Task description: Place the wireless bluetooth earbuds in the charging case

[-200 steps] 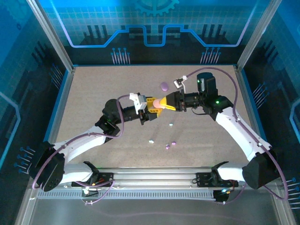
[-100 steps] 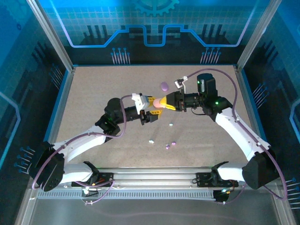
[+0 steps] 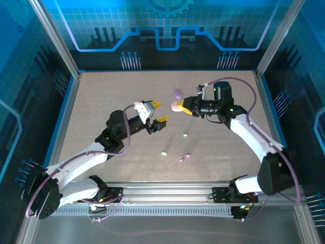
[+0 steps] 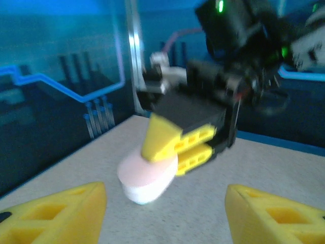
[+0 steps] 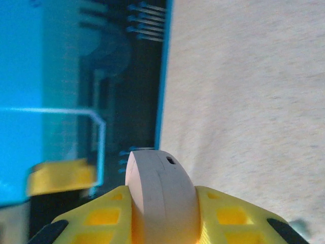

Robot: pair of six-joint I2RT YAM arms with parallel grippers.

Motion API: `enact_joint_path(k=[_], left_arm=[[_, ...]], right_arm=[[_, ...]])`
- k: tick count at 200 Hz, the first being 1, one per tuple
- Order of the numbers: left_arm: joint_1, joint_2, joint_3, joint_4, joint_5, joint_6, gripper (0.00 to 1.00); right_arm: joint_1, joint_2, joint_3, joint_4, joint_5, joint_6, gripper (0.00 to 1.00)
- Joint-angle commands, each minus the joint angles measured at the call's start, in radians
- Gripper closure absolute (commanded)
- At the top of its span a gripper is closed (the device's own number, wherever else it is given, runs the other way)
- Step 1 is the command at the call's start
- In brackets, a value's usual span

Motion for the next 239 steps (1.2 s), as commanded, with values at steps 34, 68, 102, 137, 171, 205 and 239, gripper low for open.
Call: enact_joint_path(k=[34, 68, 102, 137, 171, 205, 239], left_arm=[[0.012, -0.114, 0.045, -0.209, -0.272, -0.141, 0.28], [0.044, -0.118, 0.108, -0.352, -0.274, -0.207, 0.23], [0.074, -0.126, 0.112, -0.391, -0.264, -0.243, 0.07], [0.092, -0.094, 0.140, -0.431, -0.252, -0.253, 0.01], [0.094, -0.034, 0.200, -0.499, -0.263, -0.313, 0.01], [0.094, -0.004, 0.247, -0.547, -0.257, -0.360, 0.01], [0.094, -0.035, 0.225, -0.511, -0.228, -0.351, 0.01]], right_arm=[[0.024, 0.401, 0.151, -0.066, 0.087, -0.136, 0.83], [0.068, 0.607, 0.296, -0.085, 0.119, -0.136, 0.83], [0.115, 0.733, 0.431, -0.141, 0.171, -0.156, 0.82], [0.144, 0.823, 0.538, -0.187, 0.200, -0.164, 0.81], [0.155, 0.869, 0.591, -0.229, 0.235, -0.166, 0.77], [0.156, 0.852, 0.567, -0.240, 0.257, -0.165, 0.71], [0.157, 0.815, 0.531, -0.240, 0.265, -0.170, 0.60]])
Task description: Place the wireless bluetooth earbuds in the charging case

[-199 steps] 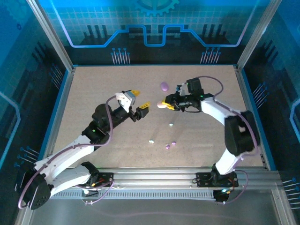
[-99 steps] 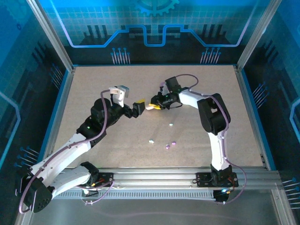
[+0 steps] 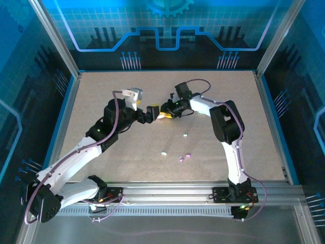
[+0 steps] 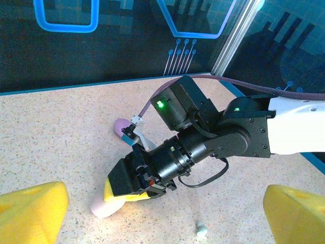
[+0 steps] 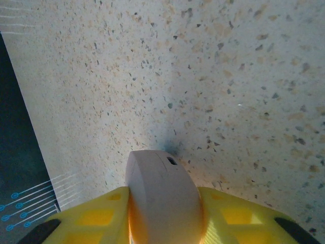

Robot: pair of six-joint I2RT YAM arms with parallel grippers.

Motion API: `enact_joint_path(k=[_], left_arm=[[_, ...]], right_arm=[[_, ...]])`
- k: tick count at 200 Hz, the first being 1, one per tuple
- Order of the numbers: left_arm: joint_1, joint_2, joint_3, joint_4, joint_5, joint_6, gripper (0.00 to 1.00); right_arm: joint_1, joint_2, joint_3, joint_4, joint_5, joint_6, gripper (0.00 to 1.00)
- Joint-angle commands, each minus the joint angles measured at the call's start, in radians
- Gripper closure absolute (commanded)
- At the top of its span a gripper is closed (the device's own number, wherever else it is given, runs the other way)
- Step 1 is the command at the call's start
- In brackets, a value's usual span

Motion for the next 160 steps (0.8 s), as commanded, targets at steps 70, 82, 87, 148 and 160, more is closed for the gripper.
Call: enact_joint_path(k=[70, 82, 87, 148, 160], left_arm=[[0.009, -0.021, 0.041, -0.049, 0.074, 0.015, 0.01], [0.010, -0.013, 0.051, -0.064, 0.075, 0.017, 0.01], [0.010, -0.011, 0.055, -0.067, 0.077, 0.018, 0.01], [0.010, 0.057, 0.115, -0.145, 0.090, 0.010, 0.01], [0.011, 0.066, 0.118, -0.138, 0.100, 0.006, 0.01]], right_arm=[[0.009, -0.088, -0.051, -0.098, 0.085, -0.039, 0.43], [0.006, -0.116, -0.052, -0.119, 0.100, -0.063, 0.41], [0.003, -0.132, -0.052, -0.130, 0.105, -0.073, 0.41], [-0.083, -0.408, -0.165, -0.211, 0.384, -0.270, 0.40], [-0.123, -0.470, -0.245, -0.138, 0.424, -0.330, 0.39]])
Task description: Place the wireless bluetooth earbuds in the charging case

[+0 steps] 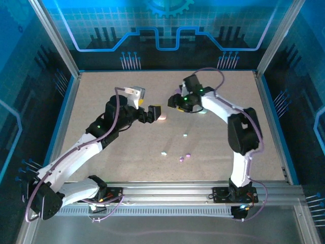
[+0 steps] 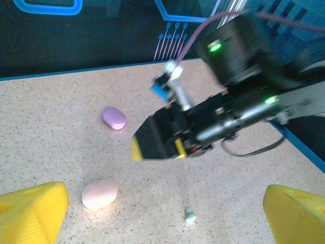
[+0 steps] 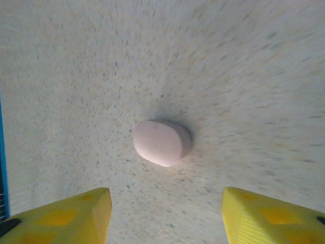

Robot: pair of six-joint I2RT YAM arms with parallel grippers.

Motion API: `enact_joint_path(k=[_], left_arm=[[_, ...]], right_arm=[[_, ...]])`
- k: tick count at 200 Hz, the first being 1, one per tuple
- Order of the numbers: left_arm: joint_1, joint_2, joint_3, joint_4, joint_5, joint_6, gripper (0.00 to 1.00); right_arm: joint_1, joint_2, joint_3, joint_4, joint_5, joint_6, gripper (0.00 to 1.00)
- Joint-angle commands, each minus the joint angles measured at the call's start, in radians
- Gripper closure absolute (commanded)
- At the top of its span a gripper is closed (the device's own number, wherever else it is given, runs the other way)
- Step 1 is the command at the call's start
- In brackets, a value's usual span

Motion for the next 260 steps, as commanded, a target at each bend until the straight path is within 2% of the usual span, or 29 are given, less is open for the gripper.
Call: enact_joint_path(k=[1, 14, 43, 74, 103, 179, 260], left_arm=[[0.009, 0.021, 0.037, -0.034, 0.036, 0.007, 0.01], [0.009, 0.032, 0.041, -0.035, 0.048, 0.001, 0.01], [0.008, 0.056, 0.049, -0.027, 0.098, -0.016, 0.01], [0.009, 0.091, 0.067, -0.038, 0.146, -0.037, 0.01], [0.008, 0.131, 0.095, -0.074, 0.164, -0.046, 0.01], [0.007, 0.155, 0.107, -0.090, 0.175, -0.056, 0.01], [0.007, 0.157, 0.107, -0.084, 0.180, -0.054, 0.01]], right_arm=[[-0.081, -0.125, -0.126, 0.036, 0.172, -0.141, 0.39], [-0.142, -0.147, -0.140, 0.020, 0.183, -0.171, 0.38], [-0.276, -0.059, -0.049, -0.114, 0.059, -0.241, 0.40], [-0.330, 0.037, 0.020, -0.146, -0.019, -0.280, 0.41], [-0.342, 0.131, 0.118, -0.197, -0.014, -0.313, 0.41], [-0.336, 0.321, 0.291, -0.295, -0.138, -0.378, 0.42], [-0.315, 0.247, 0.191, -0.321, -0.130, -0.452, 0.42]])
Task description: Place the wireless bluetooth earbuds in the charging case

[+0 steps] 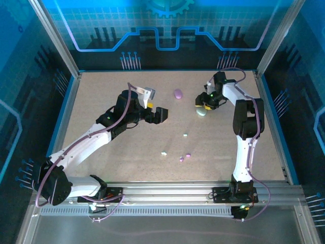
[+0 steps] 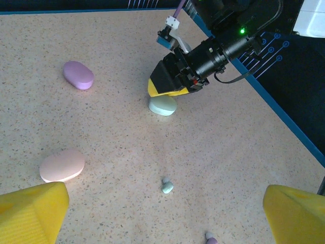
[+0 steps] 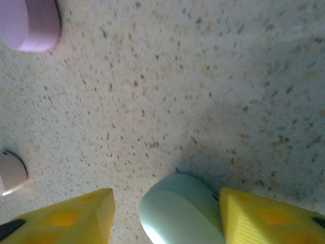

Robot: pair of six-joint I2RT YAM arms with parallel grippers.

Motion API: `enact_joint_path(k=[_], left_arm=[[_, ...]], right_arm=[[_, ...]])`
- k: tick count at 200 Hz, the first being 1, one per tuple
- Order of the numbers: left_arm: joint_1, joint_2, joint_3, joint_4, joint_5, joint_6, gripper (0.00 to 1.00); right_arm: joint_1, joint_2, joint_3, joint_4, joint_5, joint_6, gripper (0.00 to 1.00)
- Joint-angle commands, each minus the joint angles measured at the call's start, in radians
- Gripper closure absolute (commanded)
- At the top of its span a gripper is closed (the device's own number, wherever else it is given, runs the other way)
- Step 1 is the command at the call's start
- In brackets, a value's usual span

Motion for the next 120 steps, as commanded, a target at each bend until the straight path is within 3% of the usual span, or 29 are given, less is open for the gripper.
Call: enact_joint_path(k=[1, 46, 120], left_arm=[[0.005, 0.000, 0.031, -0.012, 0.024, -0.019, 0.01], [0.005, 0.002, 0.031, -0.011, 0.027, -0.018, 0.01], [0.005, 0.006, 0.032, -0.011, 0.022, -0.013, 0.01]], right_arm=[[0.018, -0.058, -0.044, -0.038, -0.023, -0.050, 0.42], [0.051, -0.097, -0.102, -0.019, 0.063, -0.085, 0.38], [0.162, -0.069, -0.070, -0.053, 0.451, -0.033, 0.37]])
